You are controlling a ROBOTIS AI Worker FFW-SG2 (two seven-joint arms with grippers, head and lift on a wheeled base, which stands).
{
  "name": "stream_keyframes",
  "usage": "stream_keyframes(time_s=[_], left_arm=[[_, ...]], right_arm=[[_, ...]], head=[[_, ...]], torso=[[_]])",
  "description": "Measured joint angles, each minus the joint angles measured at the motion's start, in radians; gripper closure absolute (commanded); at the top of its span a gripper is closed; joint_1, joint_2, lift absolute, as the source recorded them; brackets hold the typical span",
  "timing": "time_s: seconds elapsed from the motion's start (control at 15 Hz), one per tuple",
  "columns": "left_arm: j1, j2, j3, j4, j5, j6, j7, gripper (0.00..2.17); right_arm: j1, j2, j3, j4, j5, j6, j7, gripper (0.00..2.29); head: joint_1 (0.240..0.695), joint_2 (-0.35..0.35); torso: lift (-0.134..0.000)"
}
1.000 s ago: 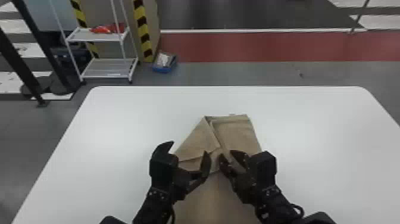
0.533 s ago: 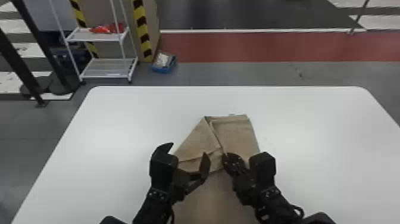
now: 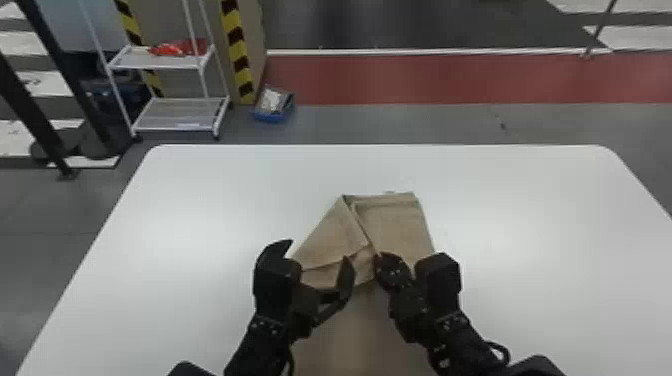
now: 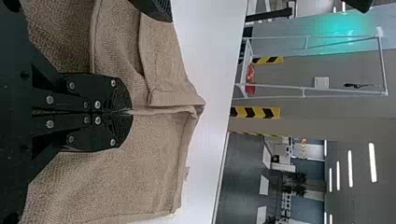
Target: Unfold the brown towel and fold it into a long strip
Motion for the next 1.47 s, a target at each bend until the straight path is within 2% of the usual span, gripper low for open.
stream_keyframes(time_s=[0.27, 0.33, 0.47, 0.93, 1.07, 1.13, 1.47], left_arm=[[0.000, 0.001, -0.002, 0.001, -0.001, 0.003, 0.004, 0.04], [0.000, 0.001, -0.002, 0.001, -0.001, 0.003, 0.004, 0.04], [0.000, 0.002, -0.003, -0.001, -0.001, 0.003, 0.006, 0.04], [0.006, 0.003, -0.004, -0.001, -0.001, 0.003, 0.009, 0.04], [0.008, 0.003, -0.005, -0.002, -0.001, 0.003, 0.009, 0.04], [0.009, 0.004, -0.005, -0.003, -0.001, 0.003, 0.009, 0.04], [0.012, 0.004, -0.004, -0.005, -0.004, 0.003, 0.009, 0.04]], right_arm=[[0.004, 0.000, 0.050, -0.036, 0.112, 0.085, -0.039, 1.18], [0.007, 0.000, 0.064, -0.048, 0.140, 0.109, -0.045, 1.03], [0.010, 0.001, 0.084, -0.066, 0.177, 0.163, -0.048, 1.00], [0.040, 0.000, 0.088, -0.121, 0.184, 0.162, -0.048, 1.00], [0.047, -0.001, 0.088, -0.135, 0.183, 0.159, -0.048, 0.80], [0.050, -0.001, 0.087, -0.139, 0.182, 0.157, -0.049, 0.80], [0.069, -0.003, 0.070, -0.165, 0.122, 0.095, -0.048, 0.80]], head=[[0.695, 0.035], [0.695, 0.042], [0.695, 0.045], [0.695, 0.052], [0.695, 0.053], [0.695, 0.053], [0.695, 0.058]], torso=[[-0.114], [-0.114], [-0.114], [-0.114], [-0.114], [-0.114], [-0.114]])
